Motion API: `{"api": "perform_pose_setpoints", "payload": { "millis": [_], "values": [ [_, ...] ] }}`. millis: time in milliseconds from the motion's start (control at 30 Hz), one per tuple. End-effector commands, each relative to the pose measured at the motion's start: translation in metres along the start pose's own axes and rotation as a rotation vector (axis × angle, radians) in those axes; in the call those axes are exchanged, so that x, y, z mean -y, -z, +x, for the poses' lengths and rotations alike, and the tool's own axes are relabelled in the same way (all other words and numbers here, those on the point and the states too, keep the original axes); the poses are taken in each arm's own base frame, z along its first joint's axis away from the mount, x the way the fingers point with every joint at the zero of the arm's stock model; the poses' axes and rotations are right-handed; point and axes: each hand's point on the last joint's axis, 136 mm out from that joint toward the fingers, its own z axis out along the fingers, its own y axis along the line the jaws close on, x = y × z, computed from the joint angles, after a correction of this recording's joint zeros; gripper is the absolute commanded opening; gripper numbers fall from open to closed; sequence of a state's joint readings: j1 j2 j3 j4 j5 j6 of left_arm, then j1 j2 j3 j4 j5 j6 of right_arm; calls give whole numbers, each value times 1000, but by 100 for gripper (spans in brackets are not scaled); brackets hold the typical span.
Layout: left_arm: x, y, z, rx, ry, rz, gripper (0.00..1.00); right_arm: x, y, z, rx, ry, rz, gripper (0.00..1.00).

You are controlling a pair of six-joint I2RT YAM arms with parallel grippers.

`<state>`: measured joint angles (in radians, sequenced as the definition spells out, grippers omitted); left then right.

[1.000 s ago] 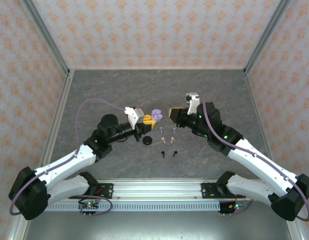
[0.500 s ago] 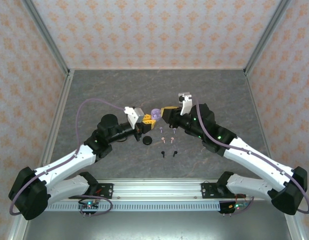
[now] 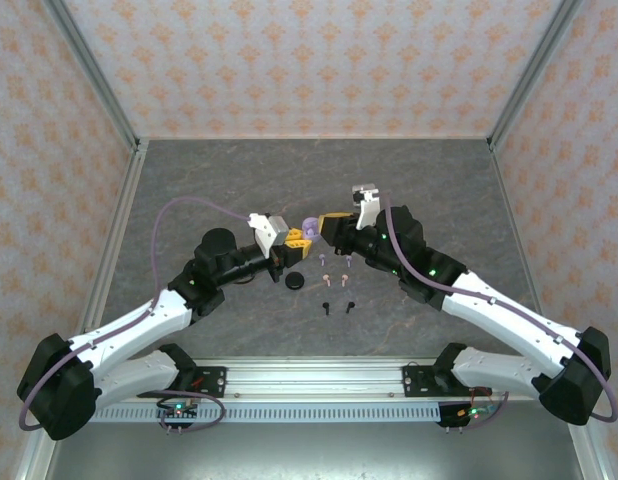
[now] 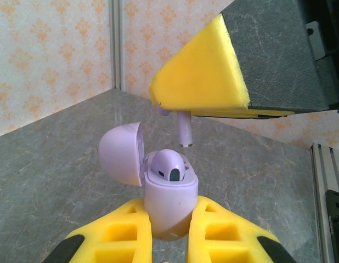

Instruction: Insert the wireless bluetooth earbuds into the charging case

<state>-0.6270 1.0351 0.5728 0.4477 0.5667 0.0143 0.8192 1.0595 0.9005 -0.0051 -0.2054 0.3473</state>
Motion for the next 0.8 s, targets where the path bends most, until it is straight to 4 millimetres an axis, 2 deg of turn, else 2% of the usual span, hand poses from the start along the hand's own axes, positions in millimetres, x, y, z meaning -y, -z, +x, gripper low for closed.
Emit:
{"api": "perform_pose_setpoints", "payload": {
  "millis": [0, 767],
  "values": [
    [4, 3, -30, 87, -25, 2, 0, -12, -1, -13, 46, 11, -37, 20],
    [5, 5, -30, 90, -24, 3, 0, -8, -8, 4, -9, 14, -26, 20]
  ]
}}
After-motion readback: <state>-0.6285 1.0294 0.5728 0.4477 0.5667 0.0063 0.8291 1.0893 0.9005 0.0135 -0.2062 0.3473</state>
